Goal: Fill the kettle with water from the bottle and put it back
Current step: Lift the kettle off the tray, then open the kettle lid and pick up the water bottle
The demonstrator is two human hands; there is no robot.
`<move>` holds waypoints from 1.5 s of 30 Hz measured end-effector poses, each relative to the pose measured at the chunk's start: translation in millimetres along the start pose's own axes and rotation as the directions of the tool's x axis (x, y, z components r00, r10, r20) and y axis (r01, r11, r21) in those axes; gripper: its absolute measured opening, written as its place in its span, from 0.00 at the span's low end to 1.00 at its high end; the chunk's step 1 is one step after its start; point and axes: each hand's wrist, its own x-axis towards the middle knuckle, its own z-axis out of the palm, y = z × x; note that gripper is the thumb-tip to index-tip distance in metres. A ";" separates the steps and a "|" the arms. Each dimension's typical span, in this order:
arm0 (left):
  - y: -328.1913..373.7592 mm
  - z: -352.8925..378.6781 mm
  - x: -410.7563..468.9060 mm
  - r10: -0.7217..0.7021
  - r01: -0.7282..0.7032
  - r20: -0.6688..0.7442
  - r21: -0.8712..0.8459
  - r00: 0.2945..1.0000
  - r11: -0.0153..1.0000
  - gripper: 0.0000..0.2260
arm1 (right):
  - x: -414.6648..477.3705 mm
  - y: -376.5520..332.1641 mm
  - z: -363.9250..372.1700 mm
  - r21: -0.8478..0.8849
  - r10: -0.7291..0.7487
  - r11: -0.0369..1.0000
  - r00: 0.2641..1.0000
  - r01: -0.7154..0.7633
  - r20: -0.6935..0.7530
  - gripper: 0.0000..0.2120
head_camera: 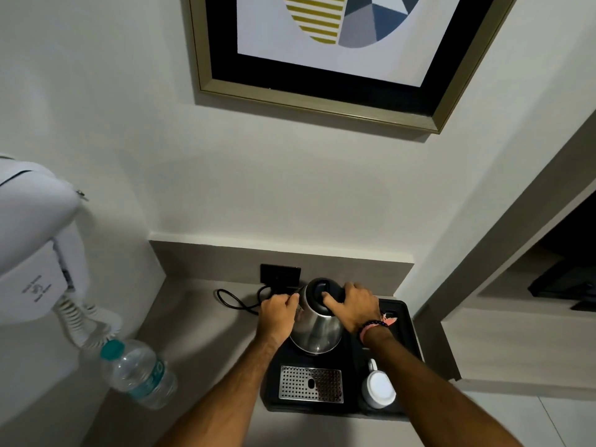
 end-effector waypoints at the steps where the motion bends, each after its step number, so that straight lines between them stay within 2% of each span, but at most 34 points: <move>1: 0.5 1.1 0.8 -0.017 0.017 -0.006 -0.023 1.000 1.000 0.19 | -0.2 1.1 0.3 0.028 -0.001 1.000 1.000 0.001 -0.002 0.33; 6: 3.8 3.3 2.9 -0.074 0.070 -0.057 -0.059 0.996 0.996 0.19 | 4.5 16.3 0.0 0.273 -0.044 0.961 0.999 0.042 -0.001 0.27; 9: 9.0 2.5 0.5 -0.069 0.069 -0.090 -0.004 0.994 0.998 0.20 | 2.1 31.9 -0.6 0.490 -0.007 0.872 1.000 0.012 -0.012 0.22; 11: 11.8 1.3 -1.1 -0.044 0.052 -0.107 0.075 0.993 0.996 0.20 | -2.2 39.5 0.3 0.605 0.045 0.796 0.999 -0.029 -0.010 0.23; 13: 15.1 1.9 -2.7 -0.015 0.028 -0.109 0.123 0.994 0.992 0.20 | -3.6 44.9 3.8 0.679 0.092 0.731 0.996 -0.068 0.000 0.22; 15: 19.6 1.6 -4.9 0.022 -0.003 -0.110 0.167 0.994 0.986 0.20 | -2.8 47.4 6.6 0.722 0.116 0.685 0.993 -0.095 0.020 0.18; 17: 22.1 1.8 -5.8 0.060 -0.035 -0.111 0.216 0.992 0.976 0.20 | -2.1 46.3 5.9 0.754 0.119 0.650 0.992 -0.099 0.028 0.17; 21: 24.6 -0.3 -7.8 0.099 -0.068 -0.097 0.281 0.990 0.957 0.19 | -4.4 41.1 3.2 0.799 0.108 0.596 0.994 -0.073 0.010 0.23; 25: 22.8 -5.9 -11.5 0.154 -0.125 -0.069 0.309 0.986 0.943 0.17 | -3.7 37.3 1.8 0.802 0.072 0.596 0.997 -0.045 0.003 0.22; 28: 21.2 -13.2 -15.4 0.206 -0.160 -0.113 0.324 0.972 0.932 0.18 | 0.3 30.9 -2.1 0.794 0.027 0.608 1.000 -0.009 -0.010 0.19; 35: -1.0 -59.7 -21.7 0.131 -0.046 -0.293 0.281 0.947 0.959 0.18 | 5.3 -19.4 0.7 0.767 -0.151 0.632 0.988 0.111 -0.018 0.17; 40: -38.4 -98.4 -27.4 0.104 -0.013 -0.330 0.269 0.938 0.963 0.16 | 1.4 -73.7 21.0 0.771 -0.250 0.624 0.967 0.130 0.040 0.20; 42: -53.7 -112.6 -29.7 0.089 0.035 -0.354 0.328 0.931 0.944 0.16 | 0.2 -93.6 32.6 0.777 -0.276 0.619 0.958 0.116 0.077 0.22; 45: -74.6 -124.0 -34.7 0.044 0.114 -0.386 0.377 0.922 0.919 0.17 | -1.4 -112.9 52.6 0.768 -0.310 0.631 0.943 0.109 0.121 0.18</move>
